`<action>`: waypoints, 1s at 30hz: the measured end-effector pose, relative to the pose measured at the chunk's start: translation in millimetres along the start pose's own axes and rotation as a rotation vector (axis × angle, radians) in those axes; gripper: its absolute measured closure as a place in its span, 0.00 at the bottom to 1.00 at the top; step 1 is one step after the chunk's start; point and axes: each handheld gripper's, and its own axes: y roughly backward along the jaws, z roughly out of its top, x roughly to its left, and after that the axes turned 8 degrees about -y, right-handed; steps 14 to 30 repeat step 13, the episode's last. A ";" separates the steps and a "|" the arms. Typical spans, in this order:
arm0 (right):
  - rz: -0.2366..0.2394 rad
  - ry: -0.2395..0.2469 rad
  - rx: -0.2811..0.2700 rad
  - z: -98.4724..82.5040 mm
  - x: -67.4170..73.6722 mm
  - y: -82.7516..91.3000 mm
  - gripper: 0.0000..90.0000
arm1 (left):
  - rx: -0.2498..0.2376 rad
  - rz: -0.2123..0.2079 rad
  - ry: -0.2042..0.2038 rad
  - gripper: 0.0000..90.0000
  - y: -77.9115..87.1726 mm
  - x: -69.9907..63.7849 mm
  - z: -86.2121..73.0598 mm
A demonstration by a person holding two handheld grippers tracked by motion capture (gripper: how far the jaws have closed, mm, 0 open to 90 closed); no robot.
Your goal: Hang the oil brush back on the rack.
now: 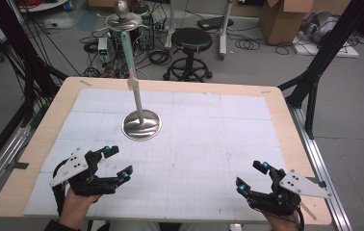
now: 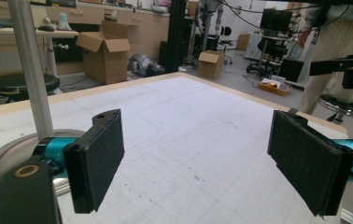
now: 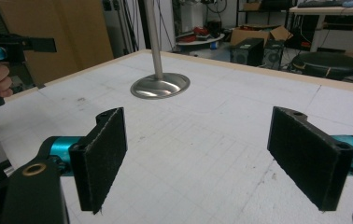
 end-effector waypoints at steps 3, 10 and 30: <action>0.002 0.000 -0.007 0.3 0.0 1.1 0.21 | 0.003 -0.003 -0.002 0.21 0.3 -0.2 0.0; 0.001 -0.002 -0.004 0.2 0.3 0.3 0.21 | 0.006 -0.003 0.000 0.21 0.7 0.0 -1.3; 0.003 -0.002 -0.005 0.3 0.2 0.6 0.21 | 0.007 -0.003 0.000 0.21 0.5 -0.1 -1.5</action>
